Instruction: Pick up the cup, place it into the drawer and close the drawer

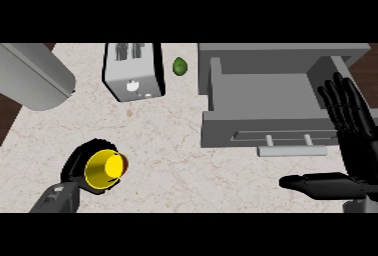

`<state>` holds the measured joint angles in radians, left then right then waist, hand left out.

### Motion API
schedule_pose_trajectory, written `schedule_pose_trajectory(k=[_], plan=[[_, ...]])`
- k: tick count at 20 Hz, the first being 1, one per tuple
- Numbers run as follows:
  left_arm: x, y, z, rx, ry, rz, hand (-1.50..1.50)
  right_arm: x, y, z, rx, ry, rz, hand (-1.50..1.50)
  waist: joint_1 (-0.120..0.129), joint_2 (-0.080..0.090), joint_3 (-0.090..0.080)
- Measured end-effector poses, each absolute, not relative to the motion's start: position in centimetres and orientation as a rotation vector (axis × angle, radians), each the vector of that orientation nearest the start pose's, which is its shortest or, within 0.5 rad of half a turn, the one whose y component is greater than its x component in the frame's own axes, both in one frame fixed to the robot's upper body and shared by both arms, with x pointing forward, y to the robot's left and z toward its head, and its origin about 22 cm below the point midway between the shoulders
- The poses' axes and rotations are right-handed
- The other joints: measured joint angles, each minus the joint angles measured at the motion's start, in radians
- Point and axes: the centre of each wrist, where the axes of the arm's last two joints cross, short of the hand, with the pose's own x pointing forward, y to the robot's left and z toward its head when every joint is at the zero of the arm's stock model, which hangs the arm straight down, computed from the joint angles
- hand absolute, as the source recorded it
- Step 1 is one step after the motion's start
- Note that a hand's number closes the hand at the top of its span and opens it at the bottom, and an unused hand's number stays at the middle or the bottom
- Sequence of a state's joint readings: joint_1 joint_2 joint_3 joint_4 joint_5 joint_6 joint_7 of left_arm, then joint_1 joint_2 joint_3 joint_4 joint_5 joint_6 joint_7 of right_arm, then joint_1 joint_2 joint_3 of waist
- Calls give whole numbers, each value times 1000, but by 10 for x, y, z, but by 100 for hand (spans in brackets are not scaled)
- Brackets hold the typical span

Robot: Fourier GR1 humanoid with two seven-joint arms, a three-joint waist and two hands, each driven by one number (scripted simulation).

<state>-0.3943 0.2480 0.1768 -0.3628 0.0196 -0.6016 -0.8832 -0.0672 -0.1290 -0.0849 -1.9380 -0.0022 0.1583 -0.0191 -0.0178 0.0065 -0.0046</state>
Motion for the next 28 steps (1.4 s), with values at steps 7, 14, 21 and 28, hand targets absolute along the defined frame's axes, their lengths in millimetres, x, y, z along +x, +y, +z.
schedule_pose_trajectory(k=[7, 14, 21, 28], plan=[[267, 318, -133, -348, -1763, 130, 150, 239, -264, 113, -49, -2010, 249, -150, 2, 1, 1], [285, 307, -125, -213, -1898, 302, 150, 241, -268, 111, -57, -2007, 258, -150, 4, -1, 2], [327, 286, -84, -280, -2016, 240, 150, 235, -276, 109, -69, -1996, 242, -150, 14, -8, 4], [368, 242, -19, -338, -2128, 104, 150, 233, -284, 110, -87, -1987, 228, -150, 23, -12, 5]])
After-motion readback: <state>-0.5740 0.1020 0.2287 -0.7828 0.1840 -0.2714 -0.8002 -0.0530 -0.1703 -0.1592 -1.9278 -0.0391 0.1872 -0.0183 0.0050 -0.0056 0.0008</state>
